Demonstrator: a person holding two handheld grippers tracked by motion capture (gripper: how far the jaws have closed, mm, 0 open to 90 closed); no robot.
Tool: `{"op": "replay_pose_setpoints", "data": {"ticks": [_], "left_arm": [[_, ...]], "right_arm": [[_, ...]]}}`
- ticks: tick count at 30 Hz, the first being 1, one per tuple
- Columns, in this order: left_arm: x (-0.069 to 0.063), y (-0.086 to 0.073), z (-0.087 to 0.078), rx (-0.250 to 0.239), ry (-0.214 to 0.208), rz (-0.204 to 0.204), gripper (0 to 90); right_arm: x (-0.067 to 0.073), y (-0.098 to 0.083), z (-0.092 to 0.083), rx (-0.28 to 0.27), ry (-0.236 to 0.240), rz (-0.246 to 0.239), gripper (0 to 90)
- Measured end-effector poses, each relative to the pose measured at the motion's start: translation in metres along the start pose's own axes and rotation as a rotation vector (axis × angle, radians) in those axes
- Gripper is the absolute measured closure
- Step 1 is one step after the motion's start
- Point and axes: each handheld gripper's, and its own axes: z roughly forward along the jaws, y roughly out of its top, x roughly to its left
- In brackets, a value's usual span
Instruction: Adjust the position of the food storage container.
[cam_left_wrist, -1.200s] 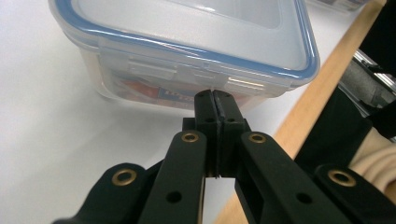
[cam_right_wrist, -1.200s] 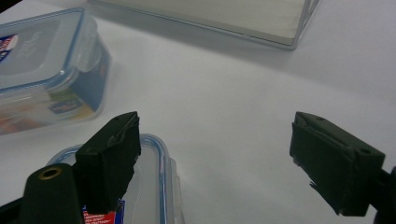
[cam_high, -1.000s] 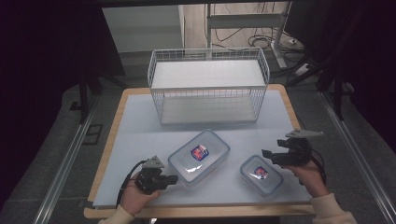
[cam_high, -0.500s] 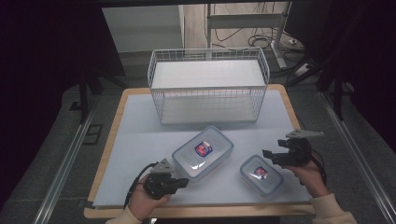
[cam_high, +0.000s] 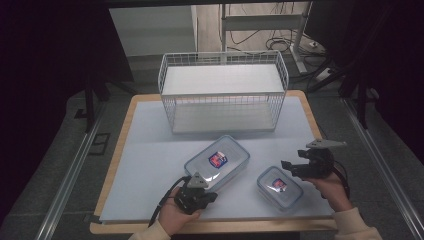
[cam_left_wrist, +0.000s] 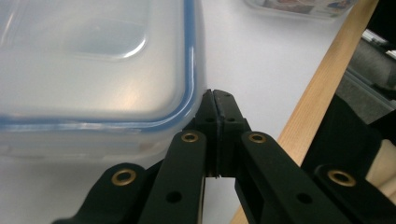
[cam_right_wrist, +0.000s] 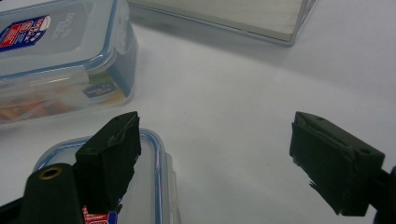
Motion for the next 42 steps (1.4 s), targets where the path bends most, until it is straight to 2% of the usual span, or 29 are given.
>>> {"op": "replay_pose_setpoints", "data": {"ticks": [6,7,10,11,18,20,25,29,33,42], "left_arm": [[0.011,-0.003,-0.007,0.0,0.022,-0.017,90.0],[0.018,-0.004,-0.01,-0.01,0.03,-0.029,90.0],[0.025,-0.005,-0.014,-0.024,0.032,-0.036,90.0],[0.029,-0.005,-0.015,-0.027,0.044,-0.038,90.0],[0.056,-0.008,-0.021,-0.038,0.089,-0.097,90.0],[0.064,-0.008,-0.023,-0.042,0.074,-0.117,90.0],[0.078,-0.007,-0.027,-0.05,0.097,-0.138,90.0],[0.089,-0.007,-0.028,-0.057,0.096,-0.166,90.0],[0.096,-0.007,-0.029,-0.064,0.096,-0.185,90.0],[0.099,-0.009,-0.031,-0.069,0.105,-0.198,90.0]], "right_arm": [[0.0,0.0,-0.001,-0.002,-0.002,0.0,16.2],[-0.001,0.0,-0.001,-0.002,-0.003,0.0,16.2],[-0.001,0.0,-0.001,-0.002,-0.003,0.001,16.3],[-0.001,0.0,-0.001,0.0,-0.005,0.002,16.2],[-0.002,0.0,0.0,0.004,-0.007,0.004,16.2],[-0.002,0.0,0.0,0.005,-0.007,0.001,16.2],[-0.002,-0.001,0.001,0.005,-0.008,0.001,16.2],[-0.002,-0.001,0.001,0.007,-0.009,0.001,16.2],[-0.002,-0.001,0.002,0.01,-0.009,0.0,16.3],[0.0,-0.001,0.003,0.016,-0.007,-0.003,16.2]]}}
